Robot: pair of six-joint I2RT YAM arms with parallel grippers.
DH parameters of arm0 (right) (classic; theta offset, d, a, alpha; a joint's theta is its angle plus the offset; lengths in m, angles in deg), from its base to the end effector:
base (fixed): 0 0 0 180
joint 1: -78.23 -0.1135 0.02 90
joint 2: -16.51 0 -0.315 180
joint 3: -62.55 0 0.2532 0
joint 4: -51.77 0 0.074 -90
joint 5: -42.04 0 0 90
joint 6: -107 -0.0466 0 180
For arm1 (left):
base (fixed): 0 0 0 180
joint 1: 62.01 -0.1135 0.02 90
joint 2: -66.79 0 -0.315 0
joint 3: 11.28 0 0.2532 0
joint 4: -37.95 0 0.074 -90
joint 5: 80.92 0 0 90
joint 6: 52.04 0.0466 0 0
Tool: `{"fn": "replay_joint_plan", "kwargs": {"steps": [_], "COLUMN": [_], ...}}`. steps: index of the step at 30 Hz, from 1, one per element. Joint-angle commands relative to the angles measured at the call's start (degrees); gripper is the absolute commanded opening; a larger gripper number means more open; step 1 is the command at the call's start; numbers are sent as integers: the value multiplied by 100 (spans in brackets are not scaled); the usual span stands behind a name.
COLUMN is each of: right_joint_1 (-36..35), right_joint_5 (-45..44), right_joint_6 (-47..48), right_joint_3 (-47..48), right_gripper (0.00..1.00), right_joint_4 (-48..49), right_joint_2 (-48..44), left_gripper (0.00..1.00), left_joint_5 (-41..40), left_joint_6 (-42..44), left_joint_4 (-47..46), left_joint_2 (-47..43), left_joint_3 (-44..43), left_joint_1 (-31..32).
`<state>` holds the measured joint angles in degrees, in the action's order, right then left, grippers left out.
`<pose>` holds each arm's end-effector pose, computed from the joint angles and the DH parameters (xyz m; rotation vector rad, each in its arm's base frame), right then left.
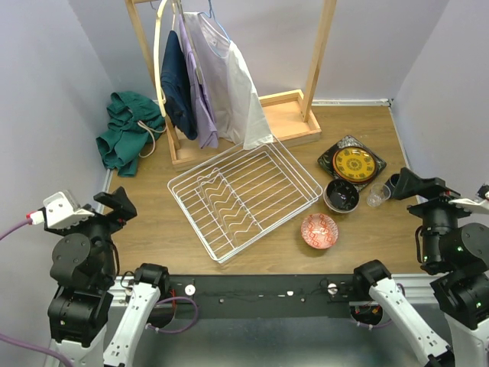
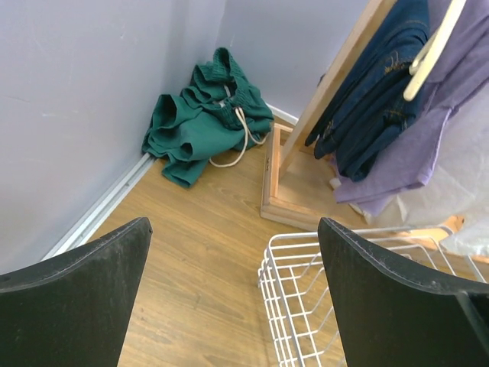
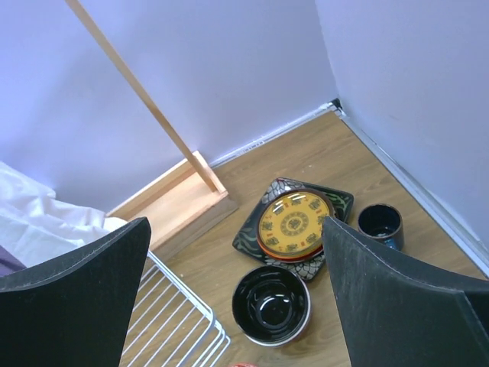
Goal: Unload the mixed dishes from the dish rack
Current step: Reset both arms
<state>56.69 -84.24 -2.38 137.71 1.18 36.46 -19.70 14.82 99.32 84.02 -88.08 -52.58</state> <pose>-0.0089 -0.0331 0.4379 0.4774 1.4290 0.1022 -0.0336 0.0283 0.4215 -0.5681 1.4941 -0.0395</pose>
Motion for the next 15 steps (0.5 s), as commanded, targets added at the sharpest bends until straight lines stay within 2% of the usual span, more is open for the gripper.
{"fn": "replay_joint_plan", "kwargs": {"steps": [1,8,15], "right_joint_1": [18,18,18], "right_joint_5": [340,489,454], "right_joint_6": [-13,-426,-628], "right_joint_3": [183,324,368], "right_gripper": [100,100,100], "right_joint_4": [-440,-1110,-1479], "right_joint_2": [62,-254,-579], "left_gripper": [99,99,99], "left_joint_5": [460,803,943], "left_joint_6": [160,213,-226], "left_joint_4": [560,982,1429], "left_joint_2": [-334,-651,-845], "left_joint_3": [-133,-309,-151], "left_joint_1": [-20,234,481]}}
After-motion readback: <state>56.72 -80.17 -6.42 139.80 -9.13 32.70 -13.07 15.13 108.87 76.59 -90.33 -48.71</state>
